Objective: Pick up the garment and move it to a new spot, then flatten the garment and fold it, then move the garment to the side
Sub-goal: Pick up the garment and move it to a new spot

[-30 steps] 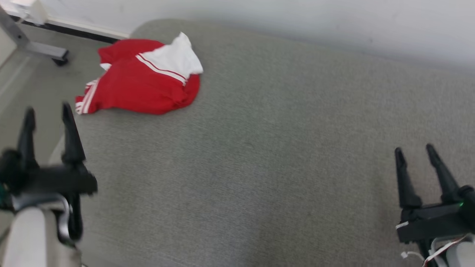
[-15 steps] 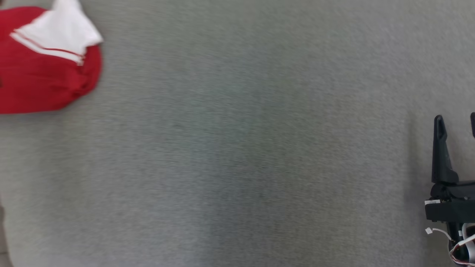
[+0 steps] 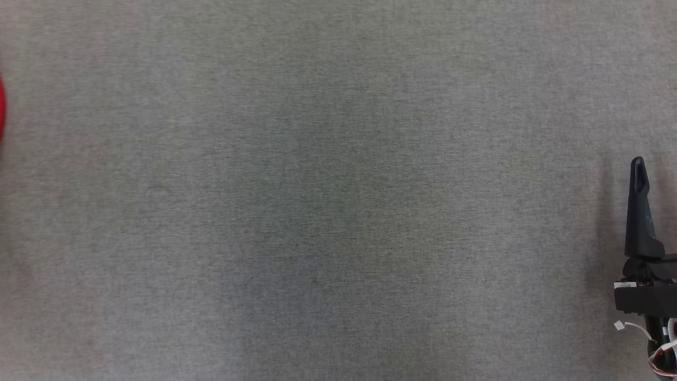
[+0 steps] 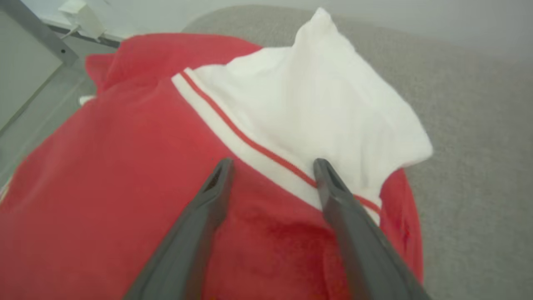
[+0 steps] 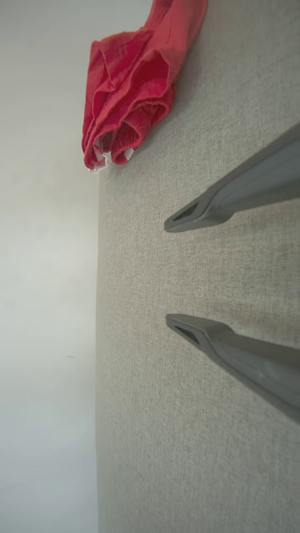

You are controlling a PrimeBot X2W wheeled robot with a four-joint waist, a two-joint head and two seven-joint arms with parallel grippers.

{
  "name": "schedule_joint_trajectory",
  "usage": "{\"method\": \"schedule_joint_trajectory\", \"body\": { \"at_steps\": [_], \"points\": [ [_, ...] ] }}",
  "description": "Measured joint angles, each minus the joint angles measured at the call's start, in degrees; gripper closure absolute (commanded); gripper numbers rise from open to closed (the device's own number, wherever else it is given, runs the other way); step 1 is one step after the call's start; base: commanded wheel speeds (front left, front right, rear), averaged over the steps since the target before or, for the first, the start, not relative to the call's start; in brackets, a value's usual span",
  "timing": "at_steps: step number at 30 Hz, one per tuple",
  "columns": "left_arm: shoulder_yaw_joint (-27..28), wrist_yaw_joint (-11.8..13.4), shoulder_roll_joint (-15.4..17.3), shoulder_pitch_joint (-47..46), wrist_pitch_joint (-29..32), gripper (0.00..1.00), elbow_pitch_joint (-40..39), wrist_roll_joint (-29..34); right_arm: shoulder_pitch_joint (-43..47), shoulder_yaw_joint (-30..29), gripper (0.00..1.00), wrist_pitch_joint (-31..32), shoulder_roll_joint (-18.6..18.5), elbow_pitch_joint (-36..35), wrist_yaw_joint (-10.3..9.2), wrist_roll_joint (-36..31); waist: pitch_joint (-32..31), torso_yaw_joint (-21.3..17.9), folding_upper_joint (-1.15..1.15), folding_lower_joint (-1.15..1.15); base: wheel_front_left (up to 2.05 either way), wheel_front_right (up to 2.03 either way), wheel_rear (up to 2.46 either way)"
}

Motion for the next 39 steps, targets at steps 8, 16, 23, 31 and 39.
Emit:
{"method": "schedule_joint_trajectory", "body": {
  "at_steps": [8,16,23,31,39],
  "points": [
    [0.9,0.4,1.2,-1.3,8.4,0.06,5.6,-2.4,0.0,0.2,0.00,0.0,0.0,-0.1,0.00,-0.3,0.3,-1.2,-0.01,-0.02,0.00,0.00,0.00],
    [-0.4,0.1,1.5,-0.9,-2.1,1.00,6.0,-1.6,-0.4,1.4,0.00,0.0,0.9,1.4,0.00,-0.7,-1.7,-1.4,-0.01,-0.01,0.00,0.00,0.00],
    [-4.2,-2.5,1.8,-5.3,-10.4,1.00,4.5,-0.1,-0.4,2.7,0.00,0.0,2.9,3.5,0.00,-0.6,-5.9,-1.0,-0.01,-0.01,0.00,0.00,0.00],
    [-12.3,-3.8,-3.4,-12.8,-10.4,1.00,-5.3,1.5,-0.3,4.0,0.00,0.0,6.1,6.4,0.00,0.1,-11.7,-1.4,-0.01,-0.02,0.00,0.00,0.00],
    [-21.4,-4.2,-11.5,-17.5,-4.5,1.00,-16.3,0.6,0.1,3.4,0.00,0.0,9.7,8.1,0.01,0.6,-14.9,-6.7,-0.01,-0.02,0.00,0.00,0.00]
  ]
}}
